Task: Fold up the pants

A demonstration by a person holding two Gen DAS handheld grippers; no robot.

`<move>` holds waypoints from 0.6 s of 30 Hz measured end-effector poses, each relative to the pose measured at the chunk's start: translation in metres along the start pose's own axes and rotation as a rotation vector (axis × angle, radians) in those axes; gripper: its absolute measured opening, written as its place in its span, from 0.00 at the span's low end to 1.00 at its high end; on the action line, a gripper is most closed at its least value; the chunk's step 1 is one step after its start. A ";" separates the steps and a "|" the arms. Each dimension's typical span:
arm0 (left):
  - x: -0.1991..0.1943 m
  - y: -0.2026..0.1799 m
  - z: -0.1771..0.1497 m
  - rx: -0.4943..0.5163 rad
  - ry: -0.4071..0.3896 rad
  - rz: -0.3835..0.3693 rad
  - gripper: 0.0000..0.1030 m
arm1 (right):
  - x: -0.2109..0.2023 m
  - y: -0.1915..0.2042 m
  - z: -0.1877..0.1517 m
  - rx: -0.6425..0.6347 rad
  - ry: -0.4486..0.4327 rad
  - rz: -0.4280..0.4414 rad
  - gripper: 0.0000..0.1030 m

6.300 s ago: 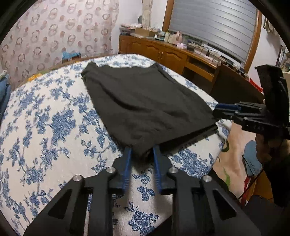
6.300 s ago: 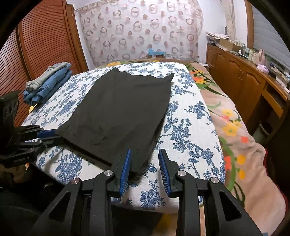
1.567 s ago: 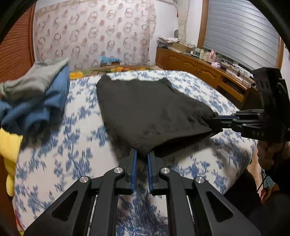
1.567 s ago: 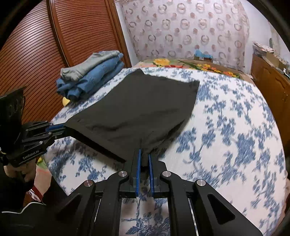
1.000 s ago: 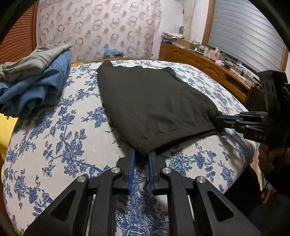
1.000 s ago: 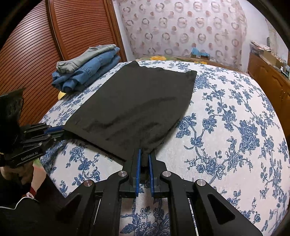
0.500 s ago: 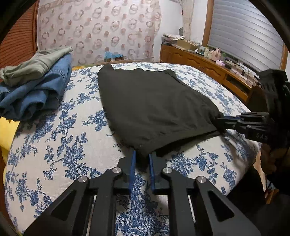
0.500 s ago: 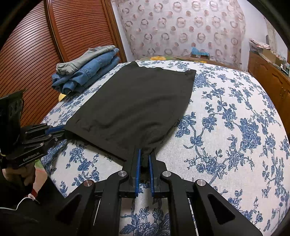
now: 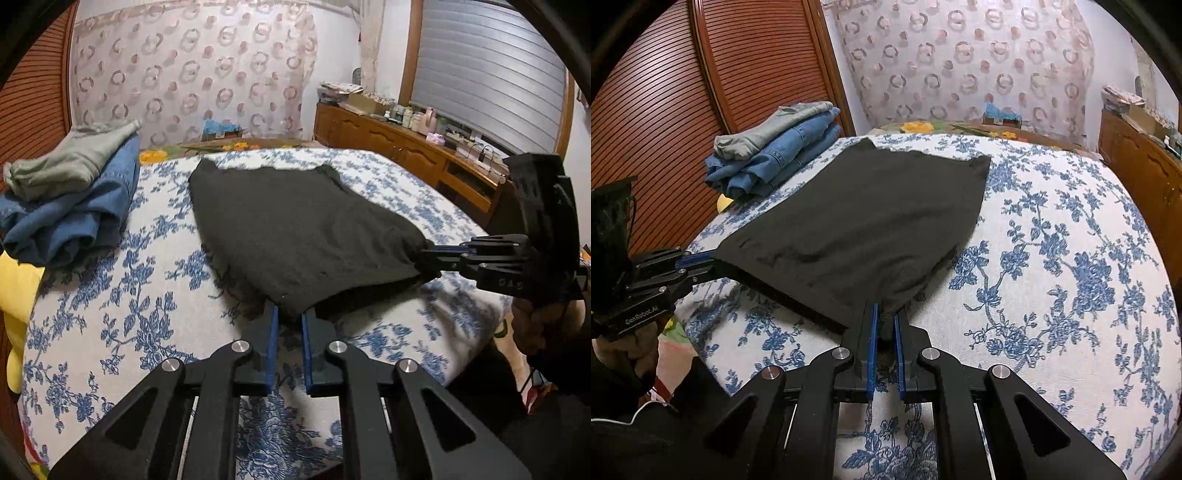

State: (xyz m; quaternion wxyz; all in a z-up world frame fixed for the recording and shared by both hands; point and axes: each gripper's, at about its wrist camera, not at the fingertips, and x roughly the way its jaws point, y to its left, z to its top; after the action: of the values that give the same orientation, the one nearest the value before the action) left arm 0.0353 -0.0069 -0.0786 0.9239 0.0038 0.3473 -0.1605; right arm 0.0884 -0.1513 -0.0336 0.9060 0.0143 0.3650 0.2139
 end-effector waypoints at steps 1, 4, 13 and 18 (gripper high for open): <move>-0.004 -0.002 0.002 0.003 -0.007 -0.005 0.11 | -0.003 0.000 0.000 0.000 -0.004 0.002 0.07; -0.014 -0.005 0.008 0.011 -0.028 -0.018 0.11 | -0.014 0.001 0.002 -0.005 -0.023 0.005 0.07; -0.047 -0.013 0.027 0.018 -0.104 -0.053 0.11 | -0.054 0.002 0.009 -0.026 -0.107 0.014 0.07; -0.064 -0.016 0.036 0.032 -0.146 -0.056 0.11 | -0.076 0.006 0.013 -0.046 -0.153 0.017 0.07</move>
State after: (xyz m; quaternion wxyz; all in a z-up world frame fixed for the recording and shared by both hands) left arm 0.0081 -0.0080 -0.0086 0.9418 -0.0027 0.2763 -0.1917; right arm 0.0459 -0.1742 0.0264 0.9294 0.0129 0.2896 0.2282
